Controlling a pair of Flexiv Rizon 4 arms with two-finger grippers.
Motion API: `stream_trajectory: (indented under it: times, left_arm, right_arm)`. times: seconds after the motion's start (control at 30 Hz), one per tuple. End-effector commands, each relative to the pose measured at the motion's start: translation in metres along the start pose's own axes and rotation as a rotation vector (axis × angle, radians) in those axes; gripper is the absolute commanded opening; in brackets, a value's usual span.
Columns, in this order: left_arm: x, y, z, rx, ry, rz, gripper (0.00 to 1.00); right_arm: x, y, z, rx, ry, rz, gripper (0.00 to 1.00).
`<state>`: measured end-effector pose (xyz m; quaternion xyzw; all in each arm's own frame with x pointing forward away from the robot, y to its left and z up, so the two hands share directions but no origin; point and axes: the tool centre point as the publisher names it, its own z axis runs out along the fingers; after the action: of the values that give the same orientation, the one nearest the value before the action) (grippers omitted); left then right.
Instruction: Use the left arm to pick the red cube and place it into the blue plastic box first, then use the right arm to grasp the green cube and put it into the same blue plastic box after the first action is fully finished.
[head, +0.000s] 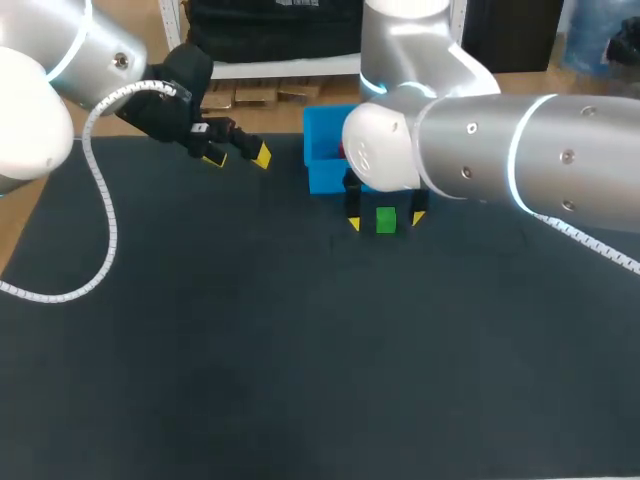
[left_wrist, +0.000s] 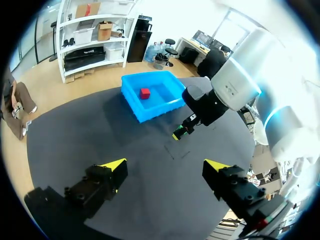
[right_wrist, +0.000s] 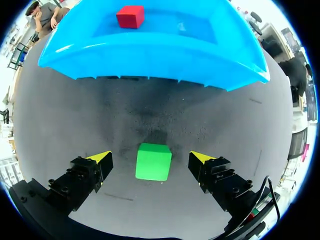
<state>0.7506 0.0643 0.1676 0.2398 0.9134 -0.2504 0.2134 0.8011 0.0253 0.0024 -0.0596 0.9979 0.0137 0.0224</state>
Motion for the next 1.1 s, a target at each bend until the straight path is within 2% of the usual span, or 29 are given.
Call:
stream_trajectory:
  times: [0.03, 0.7, 0.73, 0.77, 0.8, 0.83, 0.93, 0.97, 1.1]
  left_arm:
    - [0.001, 0.001, 0.0, 0.004, -0.005, 0.002, 1.0]
    - [0.001, 0.001, 0.0, 0.004, -0.005, 0.002, 1.0]
    - [0.001, 0.001, 0.0, 0.004, -0.005, 0.002, 1.0]
    - [0.001, 0.001, 0.0, 0.004, -0.005, 0.002, 1.0]
    - [0.001, 0.001, 0.0, 0.004, -0.005, 0.002, 1.0]
    - [0.001, 0.001, 0.0, 0.004, -0.005, 0.002, 1.0]
    - [0.001, 0.001, 0.0, 0.004, -0.005, 0.002, 1.0]
    - [0.001, 0.001, 0.0, 0.004, -0.005, 0.002, 1.0]
    - [0.001, 0.001, 0.0, 0.004, -0.005, 0.002, 1.0]
  right_arm:
    - [0.006, -0.003, 0.002, -0.001, -0.016, -0.001, 1.0]
    - [0.003, 0.003, 0.014, 0.007, -0.02, 0.0, 1.0]
    - [0.002, 0.003, 0.015, 0.007, -0.02, 0.0, 0.93]
    - [0.002, 0.004, 0.015, 0.007, -0.02, 0.0, 0.8]
    - [0.001, 0.004, 0.016, 0.007, -0.02, 0.0, 0.47]
    - [0.001, 0.004, 0.016, 0.007, -0.02, 0.0, 0.37]
    - [0.001, 0.004, 0.016, 0.007, -0.018, 0.001, 0.18]
    - [0.001, 0.005, 0.016, 0.007, -0.017, 0.002, 0.02]
    - [0.0, 0.005, 0.017, 0.006, -0.014, 0.005, 0.0]
